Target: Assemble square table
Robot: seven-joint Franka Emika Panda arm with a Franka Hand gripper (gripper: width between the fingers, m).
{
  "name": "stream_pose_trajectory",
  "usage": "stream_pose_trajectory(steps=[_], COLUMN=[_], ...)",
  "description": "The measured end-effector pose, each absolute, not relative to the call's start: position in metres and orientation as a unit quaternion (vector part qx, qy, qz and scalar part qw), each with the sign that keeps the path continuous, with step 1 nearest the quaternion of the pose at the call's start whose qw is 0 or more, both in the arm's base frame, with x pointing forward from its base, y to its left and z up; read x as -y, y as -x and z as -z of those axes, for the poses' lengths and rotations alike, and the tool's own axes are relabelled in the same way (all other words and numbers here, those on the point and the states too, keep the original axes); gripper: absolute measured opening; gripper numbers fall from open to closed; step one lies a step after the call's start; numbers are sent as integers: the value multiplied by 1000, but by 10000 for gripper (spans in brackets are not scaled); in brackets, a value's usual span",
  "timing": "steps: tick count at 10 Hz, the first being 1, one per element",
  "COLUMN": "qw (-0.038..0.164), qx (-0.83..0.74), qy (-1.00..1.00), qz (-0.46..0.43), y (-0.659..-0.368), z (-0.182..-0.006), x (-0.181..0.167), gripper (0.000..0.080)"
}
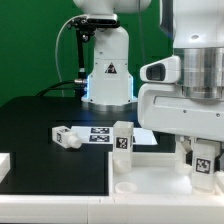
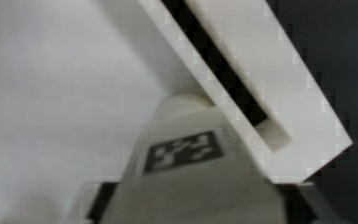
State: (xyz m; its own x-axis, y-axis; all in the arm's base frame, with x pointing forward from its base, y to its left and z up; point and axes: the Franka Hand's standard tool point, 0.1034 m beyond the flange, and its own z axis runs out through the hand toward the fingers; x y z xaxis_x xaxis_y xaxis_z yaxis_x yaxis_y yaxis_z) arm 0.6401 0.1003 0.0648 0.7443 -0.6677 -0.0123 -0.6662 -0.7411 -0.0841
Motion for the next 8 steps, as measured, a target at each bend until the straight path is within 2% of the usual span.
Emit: stream_pose_trajectory(steps=[4, 6, 8], qw=[46, 71, 85], qx=[-546, -687, -776], qy=[837, 723, 623], qz=[-1, -27, -48], y=[-640, -640, -641], z=[-64, -63, -63], x=[-99, -98, -101], gripper=[280, 280, 281])
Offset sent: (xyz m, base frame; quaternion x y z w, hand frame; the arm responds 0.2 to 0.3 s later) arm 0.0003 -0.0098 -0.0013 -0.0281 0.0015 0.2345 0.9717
